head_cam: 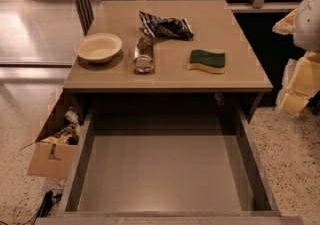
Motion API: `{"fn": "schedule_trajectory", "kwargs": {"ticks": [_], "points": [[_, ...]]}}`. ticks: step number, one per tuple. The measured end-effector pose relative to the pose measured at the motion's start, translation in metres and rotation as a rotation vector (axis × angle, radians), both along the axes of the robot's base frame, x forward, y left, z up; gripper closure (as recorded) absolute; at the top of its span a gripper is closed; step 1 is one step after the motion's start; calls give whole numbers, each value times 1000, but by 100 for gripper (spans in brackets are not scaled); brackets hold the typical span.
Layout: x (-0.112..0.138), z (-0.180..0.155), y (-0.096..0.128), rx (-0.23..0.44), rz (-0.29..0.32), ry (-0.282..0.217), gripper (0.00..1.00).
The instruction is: Place sponge into top drawer
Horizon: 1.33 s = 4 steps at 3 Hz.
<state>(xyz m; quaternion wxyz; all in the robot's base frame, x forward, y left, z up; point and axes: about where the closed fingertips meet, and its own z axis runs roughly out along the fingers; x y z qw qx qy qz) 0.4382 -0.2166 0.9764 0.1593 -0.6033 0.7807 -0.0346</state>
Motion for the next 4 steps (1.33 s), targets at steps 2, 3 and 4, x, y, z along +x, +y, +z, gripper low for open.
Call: {"fn": "schedule_trajectory", "kwargs": {"ticks": [2,3,4], "points": [[4,4,3,5,14,-31,0],[26,12,22,49,96,-98,0],[55,12,25,172,176,-122,0]]}}
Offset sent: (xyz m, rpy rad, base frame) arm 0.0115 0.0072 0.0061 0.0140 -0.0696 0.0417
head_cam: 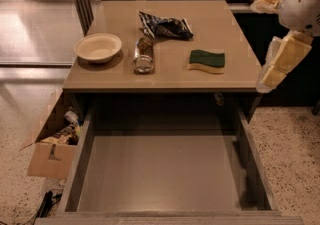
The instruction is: Place sponge into top drawer
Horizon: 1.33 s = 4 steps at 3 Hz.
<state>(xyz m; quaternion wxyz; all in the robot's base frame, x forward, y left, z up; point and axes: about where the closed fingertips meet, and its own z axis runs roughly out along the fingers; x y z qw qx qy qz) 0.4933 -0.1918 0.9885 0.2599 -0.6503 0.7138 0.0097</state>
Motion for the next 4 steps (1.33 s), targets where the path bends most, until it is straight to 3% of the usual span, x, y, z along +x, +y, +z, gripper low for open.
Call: {"fn": "schedule_trajectory", "kwargs": {"ticks": [1,2,3,4], "points": [[31,-10,14,168,46,31,0],[50,-20,17,226,-3,40,0],[55,-22,28,222,7,34,0],[84,-47,26,195,-81,45,0]]}}
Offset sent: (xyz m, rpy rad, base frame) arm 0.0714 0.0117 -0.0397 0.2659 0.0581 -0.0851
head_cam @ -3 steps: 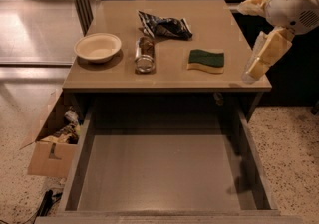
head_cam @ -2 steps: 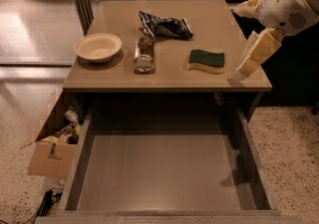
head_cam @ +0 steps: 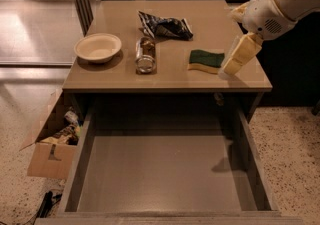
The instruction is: Place sponge into top drawer
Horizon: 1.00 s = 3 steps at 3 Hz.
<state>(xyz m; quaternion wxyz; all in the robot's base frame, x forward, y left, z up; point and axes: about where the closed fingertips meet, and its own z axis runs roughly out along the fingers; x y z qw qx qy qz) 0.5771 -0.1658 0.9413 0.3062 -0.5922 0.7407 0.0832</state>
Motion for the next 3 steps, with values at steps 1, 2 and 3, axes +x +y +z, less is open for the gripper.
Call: {"fn": "schedule_trajectory", "kwargs": {"ticks": [1,2,3], "points": [[23,-20,-15,-23,-122,22,0],[41,-43,-31,-43,-232,36,0],[58,-62,-36,-61,-273,27,0]]}}
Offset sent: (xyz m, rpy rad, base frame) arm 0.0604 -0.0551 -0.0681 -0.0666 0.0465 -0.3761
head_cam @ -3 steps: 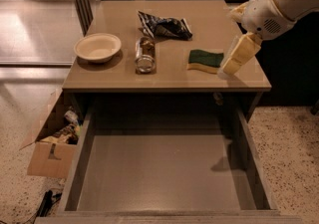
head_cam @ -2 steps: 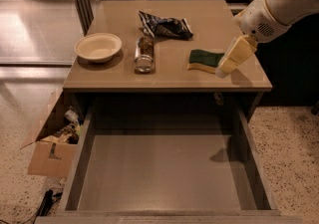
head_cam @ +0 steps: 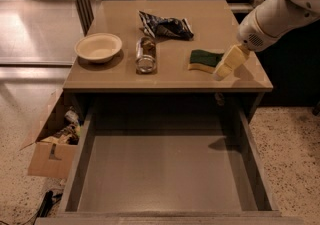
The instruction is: Place sponge into top drawer
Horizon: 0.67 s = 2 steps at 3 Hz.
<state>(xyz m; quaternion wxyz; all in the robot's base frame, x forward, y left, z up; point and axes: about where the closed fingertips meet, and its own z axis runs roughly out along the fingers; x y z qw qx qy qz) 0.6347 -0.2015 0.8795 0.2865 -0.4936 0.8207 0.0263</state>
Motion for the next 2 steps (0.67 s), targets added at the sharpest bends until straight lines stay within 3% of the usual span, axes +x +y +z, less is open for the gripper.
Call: {"fn": "schedule_trajectory", "kwargs": {"ticks": [2], "points": [[22,-36,9,40,57,28,0]]}}
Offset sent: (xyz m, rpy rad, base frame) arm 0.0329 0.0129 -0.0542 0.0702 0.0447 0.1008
